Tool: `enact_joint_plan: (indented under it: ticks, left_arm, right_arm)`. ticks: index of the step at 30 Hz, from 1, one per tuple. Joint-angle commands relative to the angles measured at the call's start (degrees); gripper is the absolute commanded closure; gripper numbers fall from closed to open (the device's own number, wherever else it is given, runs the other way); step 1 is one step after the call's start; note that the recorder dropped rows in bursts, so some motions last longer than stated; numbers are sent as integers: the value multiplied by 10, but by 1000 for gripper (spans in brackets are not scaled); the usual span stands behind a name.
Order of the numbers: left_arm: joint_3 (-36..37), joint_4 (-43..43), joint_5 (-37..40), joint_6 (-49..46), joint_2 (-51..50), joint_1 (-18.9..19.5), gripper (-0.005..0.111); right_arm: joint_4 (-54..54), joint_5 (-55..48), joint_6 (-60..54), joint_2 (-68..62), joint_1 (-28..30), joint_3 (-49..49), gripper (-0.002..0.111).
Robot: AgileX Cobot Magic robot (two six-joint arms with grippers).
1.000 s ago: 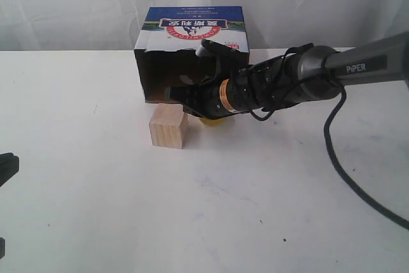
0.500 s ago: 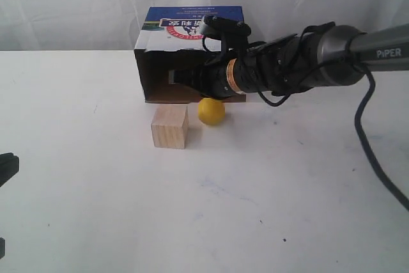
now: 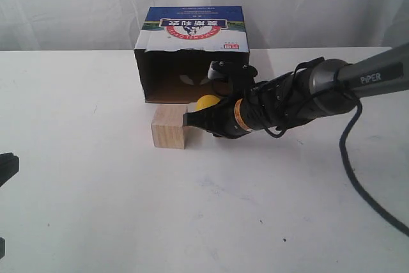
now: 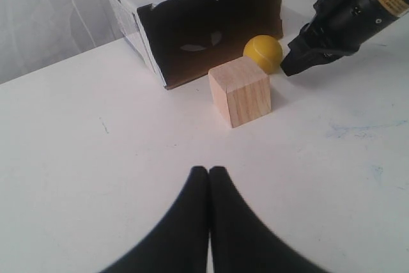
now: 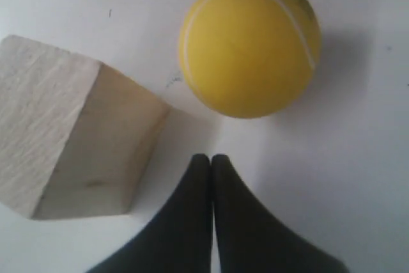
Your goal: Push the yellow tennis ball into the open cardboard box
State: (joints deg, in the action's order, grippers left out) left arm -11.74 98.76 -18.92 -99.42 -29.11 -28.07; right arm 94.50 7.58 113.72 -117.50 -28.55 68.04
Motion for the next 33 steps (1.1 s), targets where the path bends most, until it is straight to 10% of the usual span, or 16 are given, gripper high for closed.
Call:
enact_joint_plan:
  ticks: [1, 24, 33]
  left_arm:
    - [2, 12, 7, 5, 5, 0, 107]
    - [2, 12, 7, 5, 5, 0, 107]
    - [2, 12, 6, 5, 5, 0, 107]
  right_arm:
    - [2, -44, -14, -33, 0, 42, 108]
    - [2, -51, -39, -59, 34, 180, 108]
    - [48, -50, -47, 106, 34, -31, 108]
